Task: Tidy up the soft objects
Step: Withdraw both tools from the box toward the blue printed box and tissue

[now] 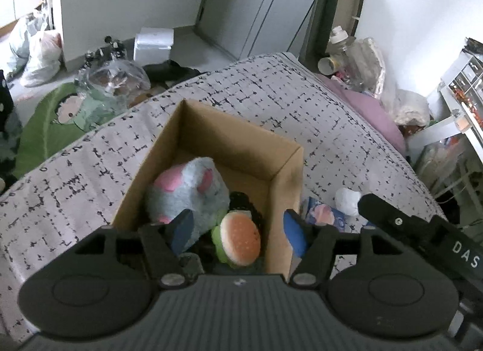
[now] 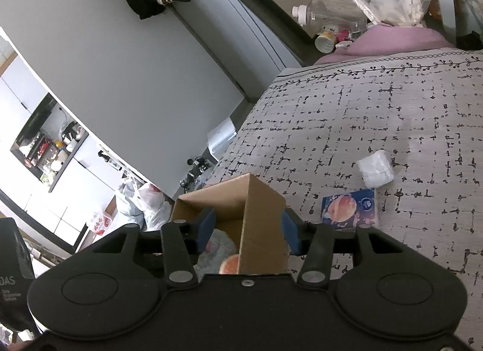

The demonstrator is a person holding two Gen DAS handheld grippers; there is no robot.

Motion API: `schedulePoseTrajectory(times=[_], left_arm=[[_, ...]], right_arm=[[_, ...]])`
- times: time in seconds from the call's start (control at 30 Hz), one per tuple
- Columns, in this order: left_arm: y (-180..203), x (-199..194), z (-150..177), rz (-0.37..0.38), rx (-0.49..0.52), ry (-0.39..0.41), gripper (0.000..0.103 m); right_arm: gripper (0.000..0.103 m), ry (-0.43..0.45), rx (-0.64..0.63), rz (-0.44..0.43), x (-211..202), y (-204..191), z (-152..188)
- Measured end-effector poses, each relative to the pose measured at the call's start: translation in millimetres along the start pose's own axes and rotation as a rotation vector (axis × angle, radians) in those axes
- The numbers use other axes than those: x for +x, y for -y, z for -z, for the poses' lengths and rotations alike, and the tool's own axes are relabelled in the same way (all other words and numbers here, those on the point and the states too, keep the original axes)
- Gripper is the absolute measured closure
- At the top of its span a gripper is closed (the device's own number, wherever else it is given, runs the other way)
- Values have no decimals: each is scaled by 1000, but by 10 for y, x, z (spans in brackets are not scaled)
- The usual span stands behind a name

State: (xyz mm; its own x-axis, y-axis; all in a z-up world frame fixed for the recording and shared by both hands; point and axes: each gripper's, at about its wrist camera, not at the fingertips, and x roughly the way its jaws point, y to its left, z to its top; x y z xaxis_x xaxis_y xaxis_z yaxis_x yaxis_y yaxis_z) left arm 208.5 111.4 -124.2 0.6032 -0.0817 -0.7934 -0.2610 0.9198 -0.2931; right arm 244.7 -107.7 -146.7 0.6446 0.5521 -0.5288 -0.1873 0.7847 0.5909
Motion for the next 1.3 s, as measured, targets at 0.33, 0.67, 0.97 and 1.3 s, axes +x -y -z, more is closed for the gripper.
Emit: schedulePoseTrajectory(times=[0.33, 0.67, 0.97, 1.3], left_arm=[[144, -61, 59, -30, 8, 7, 37], [425, -146, 138, -43, 41, 38, 29], [697, -105, 183, -39, 76, 35, 29], [995, 61, 200, -31, 121, 15, 29]], right_arm=[[41, -34, 9, 20, -173, 139, -73], [21, -26, 31, 11, -441, 390, -240], [18, 1, 83, 39, -612, 711, -401], [18, -7, 132, 50, -583, 968, -434]])
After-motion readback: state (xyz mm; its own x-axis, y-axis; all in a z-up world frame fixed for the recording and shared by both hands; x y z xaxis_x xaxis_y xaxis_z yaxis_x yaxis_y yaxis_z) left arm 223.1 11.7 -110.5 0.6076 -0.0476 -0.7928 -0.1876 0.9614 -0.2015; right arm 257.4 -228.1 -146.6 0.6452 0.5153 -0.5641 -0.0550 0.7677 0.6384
